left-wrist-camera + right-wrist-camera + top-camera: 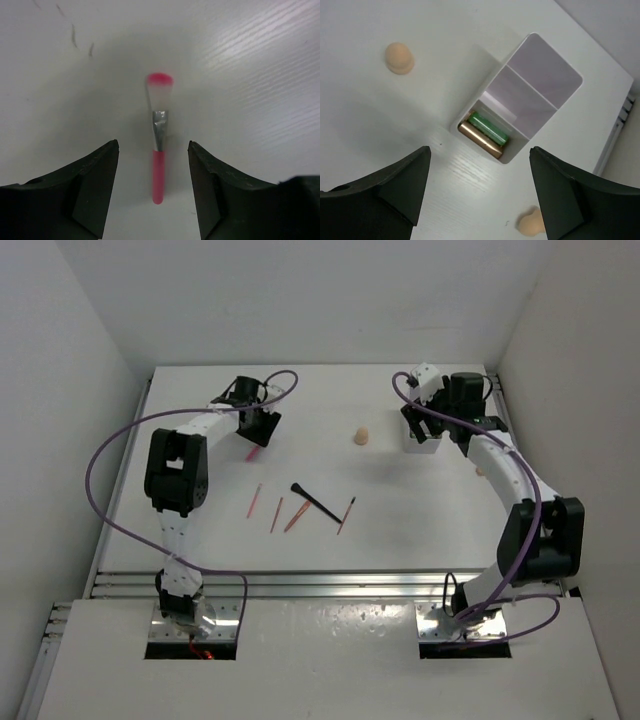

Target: Organize the makeup

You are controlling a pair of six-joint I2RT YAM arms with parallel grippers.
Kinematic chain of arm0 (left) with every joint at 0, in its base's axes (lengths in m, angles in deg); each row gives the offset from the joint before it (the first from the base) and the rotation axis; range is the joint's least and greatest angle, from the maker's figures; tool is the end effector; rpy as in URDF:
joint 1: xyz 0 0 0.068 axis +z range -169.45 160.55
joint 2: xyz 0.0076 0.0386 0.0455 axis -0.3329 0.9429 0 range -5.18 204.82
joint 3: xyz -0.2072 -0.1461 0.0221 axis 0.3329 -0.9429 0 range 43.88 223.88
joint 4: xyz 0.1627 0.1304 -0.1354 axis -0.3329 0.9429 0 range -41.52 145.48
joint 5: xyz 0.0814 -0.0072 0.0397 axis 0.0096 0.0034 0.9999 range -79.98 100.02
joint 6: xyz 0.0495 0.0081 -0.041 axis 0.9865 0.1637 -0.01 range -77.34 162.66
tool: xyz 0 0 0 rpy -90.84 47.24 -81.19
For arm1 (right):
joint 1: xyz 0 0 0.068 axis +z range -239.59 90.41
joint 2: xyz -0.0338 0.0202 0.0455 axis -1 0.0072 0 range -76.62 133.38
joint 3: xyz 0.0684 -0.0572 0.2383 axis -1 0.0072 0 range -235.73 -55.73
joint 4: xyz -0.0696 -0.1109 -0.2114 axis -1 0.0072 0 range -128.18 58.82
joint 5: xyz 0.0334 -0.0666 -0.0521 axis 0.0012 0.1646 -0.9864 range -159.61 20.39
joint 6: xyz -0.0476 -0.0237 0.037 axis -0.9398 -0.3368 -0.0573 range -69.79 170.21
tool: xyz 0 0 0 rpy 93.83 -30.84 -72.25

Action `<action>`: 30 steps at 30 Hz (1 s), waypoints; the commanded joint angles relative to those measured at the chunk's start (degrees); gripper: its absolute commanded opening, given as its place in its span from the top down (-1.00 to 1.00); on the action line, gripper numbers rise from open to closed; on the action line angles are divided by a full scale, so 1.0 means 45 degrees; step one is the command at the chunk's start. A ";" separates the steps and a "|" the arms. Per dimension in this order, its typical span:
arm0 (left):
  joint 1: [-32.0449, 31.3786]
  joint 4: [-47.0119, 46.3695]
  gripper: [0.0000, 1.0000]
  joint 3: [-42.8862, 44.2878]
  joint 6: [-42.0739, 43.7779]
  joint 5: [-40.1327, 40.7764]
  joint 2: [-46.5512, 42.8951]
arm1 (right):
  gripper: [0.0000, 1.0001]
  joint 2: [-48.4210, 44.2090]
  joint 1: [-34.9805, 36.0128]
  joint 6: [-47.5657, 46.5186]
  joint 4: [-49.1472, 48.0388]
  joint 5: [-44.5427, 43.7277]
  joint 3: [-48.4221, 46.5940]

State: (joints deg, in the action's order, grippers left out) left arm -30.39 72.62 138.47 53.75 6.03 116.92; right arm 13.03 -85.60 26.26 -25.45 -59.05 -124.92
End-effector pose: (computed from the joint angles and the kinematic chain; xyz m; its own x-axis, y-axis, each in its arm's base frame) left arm 0.4511 -0.0909 0.1699 -0.7109 0.3330 -0.6194 0.3756 0.9244 0.0658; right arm 0.3582 0.0343 0.2662 -0.4091 -0.4286 -0.8056 -0.4240 0.8710 -0.2481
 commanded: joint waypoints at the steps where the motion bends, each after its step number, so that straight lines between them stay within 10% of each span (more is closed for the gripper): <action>1: -0.0030 0.0866 -0.26 0.0446 0.0424 0.0496 0.0034 | -0.61 -0.0663 0.0149 0.1061 -0.0076 0.0093 0.0433; 15: -0.0030 0.0866 0.05 0.0329 -0.0063 0.0261 0.1538 | -0.59 -0.1933 0.0344 0.1221 -0.0095 -0.0161 0.1742; 22: -0.0030 0.0866 0.45 0.0465 0.0248 -0.0617 0.1771 | -0.59 -0.1700 0.0363 0.1453 -0.0270 -0.0493 0.1664; 26: -0.0030 0.0866 1.00 0.0465 0.0387 -0.1358 0.1889 | -0.59 -0.1776 0.0325 0.1941 -0.0329 -0.0532 0.1742; 30: 0.0263 0.0866 1.00 0.0601 0.0756 -0.2431 0.1579 | -0.59 -0.2128 0.0344 0.2234 -0.0446 -0.0961 0.2267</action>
State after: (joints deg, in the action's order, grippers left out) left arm -30.04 74.79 140.85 55.61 0.48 122.26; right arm 5.86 -84.22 33.96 -25.47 -61.60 -116.68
